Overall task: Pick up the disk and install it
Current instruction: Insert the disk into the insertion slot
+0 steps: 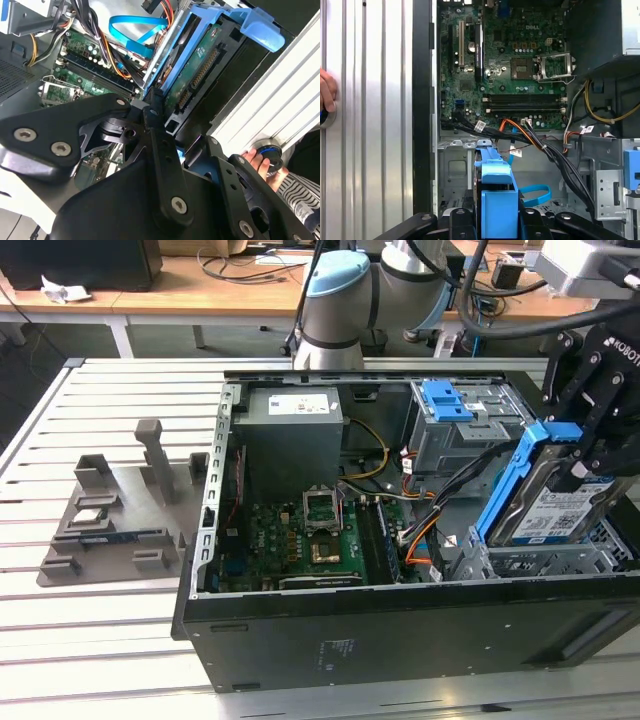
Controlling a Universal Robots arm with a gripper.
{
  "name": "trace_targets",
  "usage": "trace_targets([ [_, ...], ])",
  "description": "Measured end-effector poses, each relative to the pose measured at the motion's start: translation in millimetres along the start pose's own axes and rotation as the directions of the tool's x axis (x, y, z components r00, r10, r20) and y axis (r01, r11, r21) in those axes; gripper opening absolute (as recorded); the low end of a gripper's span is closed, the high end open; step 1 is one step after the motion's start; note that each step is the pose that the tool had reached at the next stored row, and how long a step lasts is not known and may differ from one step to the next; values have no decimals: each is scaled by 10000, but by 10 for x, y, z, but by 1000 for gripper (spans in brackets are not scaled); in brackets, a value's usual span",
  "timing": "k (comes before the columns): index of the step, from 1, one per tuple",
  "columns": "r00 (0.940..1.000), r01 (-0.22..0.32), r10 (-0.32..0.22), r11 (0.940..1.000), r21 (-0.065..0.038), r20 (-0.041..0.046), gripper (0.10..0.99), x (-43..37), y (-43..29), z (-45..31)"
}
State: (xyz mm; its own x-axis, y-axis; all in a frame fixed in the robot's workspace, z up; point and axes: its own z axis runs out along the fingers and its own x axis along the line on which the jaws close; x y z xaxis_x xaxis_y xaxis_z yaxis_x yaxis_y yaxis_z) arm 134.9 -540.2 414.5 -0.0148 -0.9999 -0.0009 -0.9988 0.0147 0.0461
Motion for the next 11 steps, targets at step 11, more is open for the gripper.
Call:
trace_targets([
  [11, 10000, 0, 0, 10000, -1, -1, 365, 0, -9, 199],
])
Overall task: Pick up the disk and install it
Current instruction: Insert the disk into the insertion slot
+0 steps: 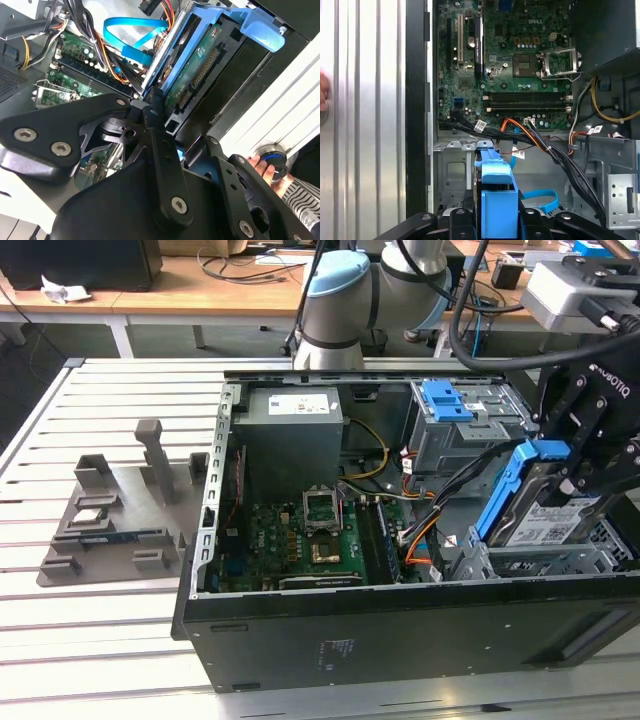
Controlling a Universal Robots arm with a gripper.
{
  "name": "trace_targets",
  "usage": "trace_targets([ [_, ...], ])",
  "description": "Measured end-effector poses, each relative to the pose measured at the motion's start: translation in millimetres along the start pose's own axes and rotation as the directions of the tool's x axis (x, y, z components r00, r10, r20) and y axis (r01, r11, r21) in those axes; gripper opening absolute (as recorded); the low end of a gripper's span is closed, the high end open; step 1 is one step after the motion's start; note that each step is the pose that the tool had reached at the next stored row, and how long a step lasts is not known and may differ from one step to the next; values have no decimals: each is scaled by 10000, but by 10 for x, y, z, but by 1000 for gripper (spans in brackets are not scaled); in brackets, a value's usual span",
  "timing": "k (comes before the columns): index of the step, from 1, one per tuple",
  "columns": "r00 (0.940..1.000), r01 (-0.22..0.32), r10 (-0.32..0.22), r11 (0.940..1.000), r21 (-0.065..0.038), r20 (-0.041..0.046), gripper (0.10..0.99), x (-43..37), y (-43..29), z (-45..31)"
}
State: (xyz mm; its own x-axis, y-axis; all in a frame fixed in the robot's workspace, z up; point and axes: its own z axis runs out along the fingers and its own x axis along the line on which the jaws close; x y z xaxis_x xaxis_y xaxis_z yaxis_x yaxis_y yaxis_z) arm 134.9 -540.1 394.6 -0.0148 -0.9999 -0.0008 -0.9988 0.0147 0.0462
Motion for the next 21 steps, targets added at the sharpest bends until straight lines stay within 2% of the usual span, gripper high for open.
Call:
trace_targets([
  [8, 10000, 0, 0, 10000, 0, 2, 365, 0, -1, 14],
  [11, 10000, 0, 0, 10000, 1, -1, 376, 0, -1, 14],
  [12, 10000, 0, 0, 10000, 1, -3, 439, 0, -1, 14],
  [16, 10000, 0, 0, 10000, 1, 0, 427, 0, -1, 15],
  [20, 10000, 0, 0, 10000, 0, 0, 176, 0, -1, 16],
  [21, 10000, 0, 0, 10000, 0, 0, 176, 0, -1, 16],
])
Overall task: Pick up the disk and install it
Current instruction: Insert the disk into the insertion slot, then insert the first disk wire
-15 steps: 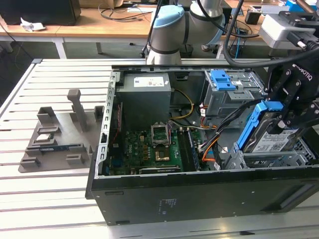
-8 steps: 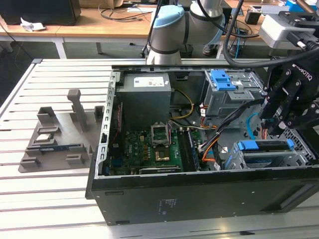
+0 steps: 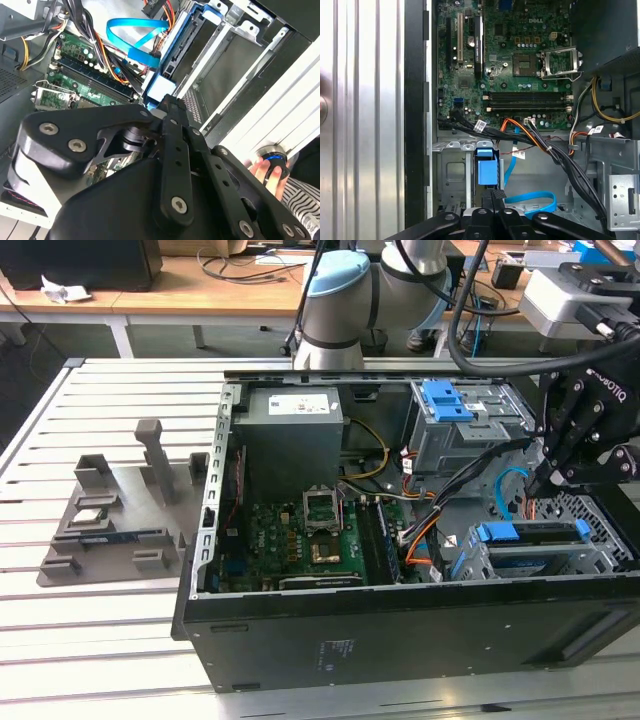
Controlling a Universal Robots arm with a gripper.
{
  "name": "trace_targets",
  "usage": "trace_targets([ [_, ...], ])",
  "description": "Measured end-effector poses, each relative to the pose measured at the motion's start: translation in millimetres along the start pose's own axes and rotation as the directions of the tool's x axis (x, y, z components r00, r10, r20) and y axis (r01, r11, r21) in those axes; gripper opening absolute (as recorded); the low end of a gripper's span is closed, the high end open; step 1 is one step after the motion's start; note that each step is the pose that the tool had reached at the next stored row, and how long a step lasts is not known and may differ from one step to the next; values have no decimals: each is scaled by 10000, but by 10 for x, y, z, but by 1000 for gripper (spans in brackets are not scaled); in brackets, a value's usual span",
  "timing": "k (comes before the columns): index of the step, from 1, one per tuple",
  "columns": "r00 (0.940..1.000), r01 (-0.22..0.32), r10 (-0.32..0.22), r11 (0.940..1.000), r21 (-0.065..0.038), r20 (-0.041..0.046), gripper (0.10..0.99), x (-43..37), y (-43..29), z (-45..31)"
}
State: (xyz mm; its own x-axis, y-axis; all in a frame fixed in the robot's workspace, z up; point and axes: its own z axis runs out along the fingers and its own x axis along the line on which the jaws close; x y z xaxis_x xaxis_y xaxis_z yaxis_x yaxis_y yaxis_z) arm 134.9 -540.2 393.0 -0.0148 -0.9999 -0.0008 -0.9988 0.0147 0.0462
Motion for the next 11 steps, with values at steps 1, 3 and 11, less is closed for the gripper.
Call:
trace_targets([
  [1, 10000, 0, 0, 10000, 1, 0, 118, 0, 0, 0],
  [3, 10000, 0, 0, 10000, 0, 1, 106, 0, 0, 1],
  [11, 10000, 0, 0, 10000, 0, 0, 106, 0, 0, 2],
])
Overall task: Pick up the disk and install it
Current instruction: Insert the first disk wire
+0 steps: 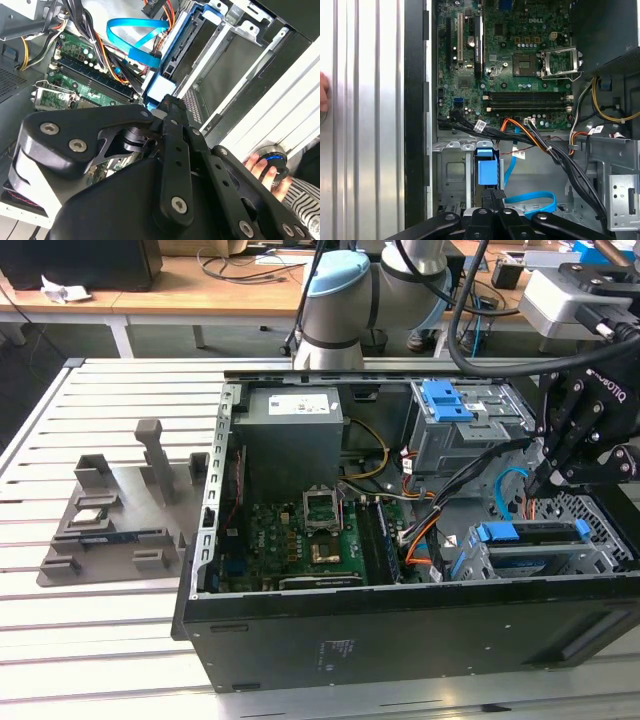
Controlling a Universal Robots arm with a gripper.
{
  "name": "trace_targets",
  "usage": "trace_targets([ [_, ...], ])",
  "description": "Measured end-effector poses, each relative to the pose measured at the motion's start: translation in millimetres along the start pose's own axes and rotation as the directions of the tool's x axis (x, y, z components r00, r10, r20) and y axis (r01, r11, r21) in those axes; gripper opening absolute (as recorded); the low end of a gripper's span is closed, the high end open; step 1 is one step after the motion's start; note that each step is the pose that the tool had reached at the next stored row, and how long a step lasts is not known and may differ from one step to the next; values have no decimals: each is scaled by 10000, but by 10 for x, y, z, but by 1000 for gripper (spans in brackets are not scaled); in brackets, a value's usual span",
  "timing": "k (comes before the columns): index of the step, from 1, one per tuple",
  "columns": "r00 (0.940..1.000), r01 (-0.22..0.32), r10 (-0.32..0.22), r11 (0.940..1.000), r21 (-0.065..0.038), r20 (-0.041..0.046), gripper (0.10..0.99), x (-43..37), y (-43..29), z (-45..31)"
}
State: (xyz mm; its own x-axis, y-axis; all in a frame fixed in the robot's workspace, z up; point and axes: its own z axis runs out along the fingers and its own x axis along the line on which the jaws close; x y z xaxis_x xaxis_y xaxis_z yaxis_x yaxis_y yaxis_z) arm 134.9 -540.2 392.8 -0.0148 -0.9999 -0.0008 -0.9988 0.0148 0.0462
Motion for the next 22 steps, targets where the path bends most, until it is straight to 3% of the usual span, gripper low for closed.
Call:
trace_targets([
  [3, 10000, 0, 0, 10000, 0, 0, 114, 0, 0, 1],
  [7, 10000, 1, -1, 10000, 0, 1, 361, 0, 0, 2],
  [10, 10000, 0, 0, 10000, -1, 3, 361, -4, -31, 2],
  [18, 10000, 0, 0, 10000, -55, -12, 361, -111, -350, -12],
  [19, 10000, -2, 2, 10000, -67, -57, 361, -136, -397, -10],
  [22, 10000, -5, 4, 10000, -86, -98, 361, -167, -459, 7],
])
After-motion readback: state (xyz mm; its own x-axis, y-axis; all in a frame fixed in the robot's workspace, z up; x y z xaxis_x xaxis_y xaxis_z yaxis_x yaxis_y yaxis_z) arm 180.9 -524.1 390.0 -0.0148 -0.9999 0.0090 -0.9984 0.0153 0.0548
